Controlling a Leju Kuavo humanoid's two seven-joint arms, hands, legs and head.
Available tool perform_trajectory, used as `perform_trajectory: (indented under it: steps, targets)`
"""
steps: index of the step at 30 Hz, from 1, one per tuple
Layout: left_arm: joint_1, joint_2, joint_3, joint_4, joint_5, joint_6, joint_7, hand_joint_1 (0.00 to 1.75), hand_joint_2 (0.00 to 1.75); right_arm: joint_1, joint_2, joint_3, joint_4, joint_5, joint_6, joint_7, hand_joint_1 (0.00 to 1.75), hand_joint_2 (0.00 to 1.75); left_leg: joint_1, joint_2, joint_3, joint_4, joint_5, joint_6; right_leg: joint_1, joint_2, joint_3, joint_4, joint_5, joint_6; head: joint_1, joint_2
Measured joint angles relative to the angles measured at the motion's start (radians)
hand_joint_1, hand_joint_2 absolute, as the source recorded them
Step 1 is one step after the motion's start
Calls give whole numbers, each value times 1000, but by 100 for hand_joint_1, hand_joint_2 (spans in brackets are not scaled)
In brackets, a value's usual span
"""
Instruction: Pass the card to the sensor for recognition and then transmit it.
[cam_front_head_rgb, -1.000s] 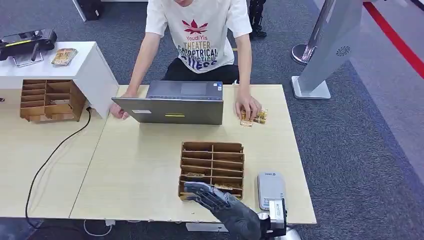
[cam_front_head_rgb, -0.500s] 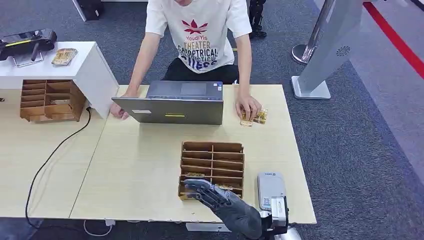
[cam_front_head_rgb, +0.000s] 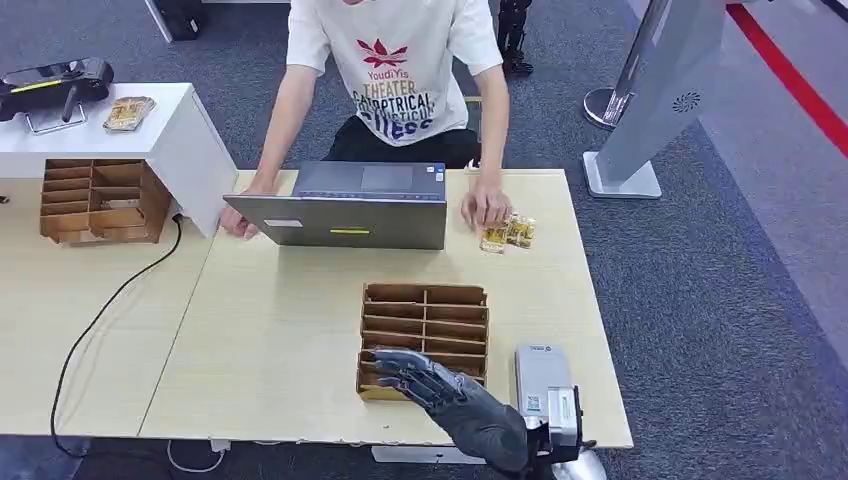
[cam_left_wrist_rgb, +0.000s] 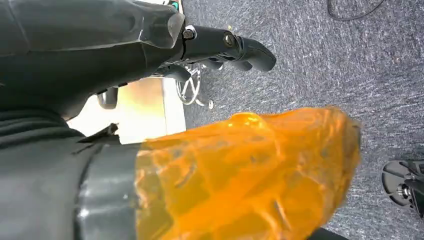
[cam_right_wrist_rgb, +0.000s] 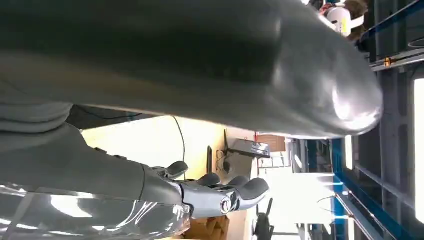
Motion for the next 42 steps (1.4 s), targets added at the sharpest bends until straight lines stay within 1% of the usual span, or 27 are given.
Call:
perform_trajectory:
  steps: [6, 10, 17, 34, 42]
  targets:
    - [0, 1, 1, 0, 11, 3, -24, 0, 0, -7, 0, -19, 1, -22, 20, -9, 0, 0, 0, 0, 0, 0, 0, 0, 0, 0, 0, 0, 0, 0, 0, 0]
    - [0, 1, 5, 0, 15, -5, -24, 0, 0, -11, -1, -29, 10, -5, 46, -15, 0, 0, 0, 0, 0, 0, 0, 0, 0, 0, 0, 0, 0, 0, 0, 0]
    - [0, 3, 8, 0, 15, -12, -24, 0, 0, -13, -8, -33, 30, 19, 59, -33, 0, 0, 0, 0, 0, 0, 0, 0, 0, 0, 0, 0, 0, 0, 0, 0]
    - [0, 5, 18, 0, 17, -25, 5, 0, 0, -7, -11, -40, 37, 34, 59, -38, 0, 0, 0, 0, 0, 0, 0, 0, 0, 0, 0, 0, 0, 0, 0, 0]
    - [0, 6, 18, 0, 15, -32, 8, 0, 0, -7, -30, -40, 52, 52, 79, -68, 0, 0, 0, 0, 0, 0, 0, 0, 0, 0, 0, 0, 0, 0, 0, 0]
